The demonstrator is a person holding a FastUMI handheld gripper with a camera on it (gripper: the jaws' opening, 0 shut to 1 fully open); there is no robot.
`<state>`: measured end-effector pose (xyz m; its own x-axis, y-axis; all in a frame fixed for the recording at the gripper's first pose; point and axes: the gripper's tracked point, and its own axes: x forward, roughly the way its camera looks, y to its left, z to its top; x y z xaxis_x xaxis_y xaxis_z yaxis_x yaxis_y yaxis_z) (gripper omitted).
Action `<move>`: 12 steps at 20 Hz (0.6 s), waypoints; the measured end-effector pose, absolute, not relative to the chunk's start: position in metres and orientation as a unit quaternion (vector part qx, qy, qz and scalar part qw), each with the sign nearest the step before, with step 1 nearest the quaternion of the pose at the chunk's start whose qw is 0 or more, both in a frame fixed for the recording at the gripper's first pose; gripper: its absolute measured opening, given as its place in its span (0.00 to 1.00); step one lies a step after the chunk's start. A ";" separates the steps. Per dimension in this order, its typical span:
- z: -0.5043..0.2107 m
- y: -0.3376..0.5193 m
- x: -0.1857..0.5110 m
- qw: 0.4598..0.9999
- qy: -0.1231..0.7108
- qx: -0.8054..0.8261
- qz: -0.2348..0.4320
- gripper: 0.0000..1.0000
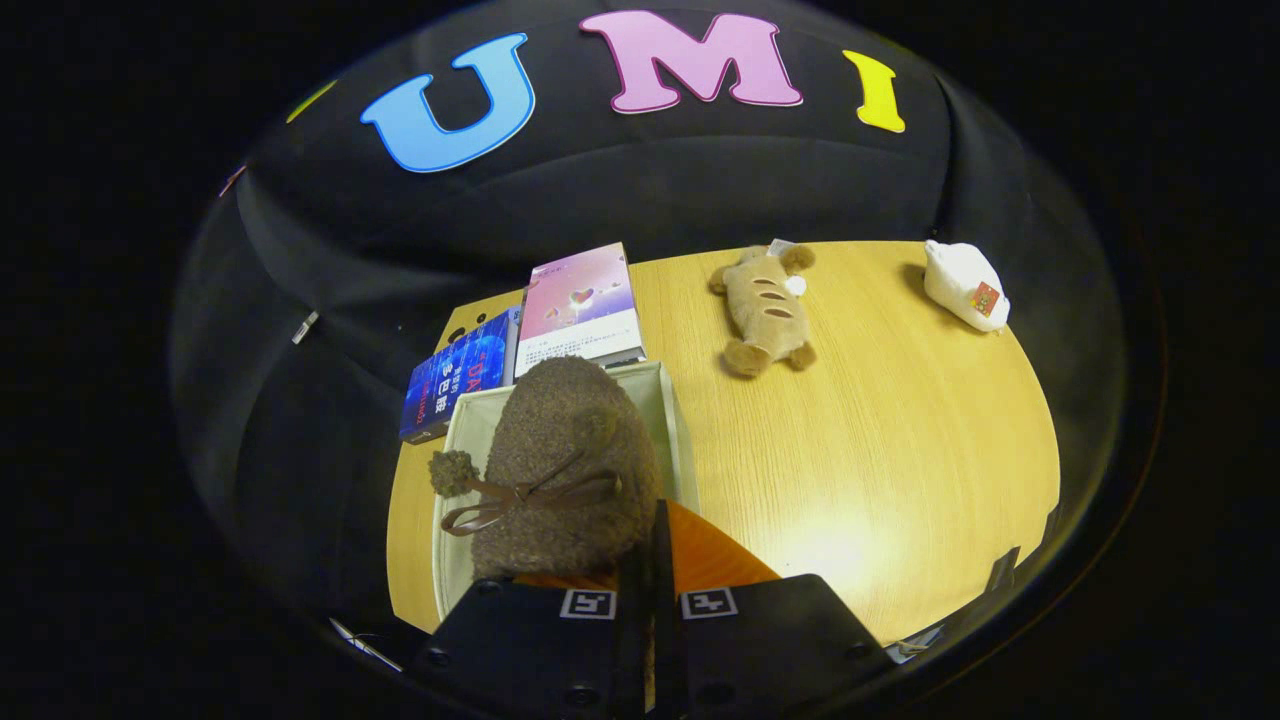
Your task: Open the storage box then place both shoes into the box .Put the left shoe in first, then the right shoe, with the right side of both shoes facing outward in a uniform manner.
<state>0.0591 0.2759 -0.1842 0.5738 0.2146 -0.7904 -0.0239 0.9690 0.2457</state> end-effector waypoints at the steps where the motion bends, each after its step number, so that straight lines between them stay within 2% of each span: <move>1: -0.188 0.282 0.058 0.877 0.463 0.109 0.074 0.12; 6: -0.179 0.303 0.043 0.866 0.470 0.124 0.118 1.00; 12: -0.158 0.288 0.036 0.881 0.441 0.107 0.134 0.99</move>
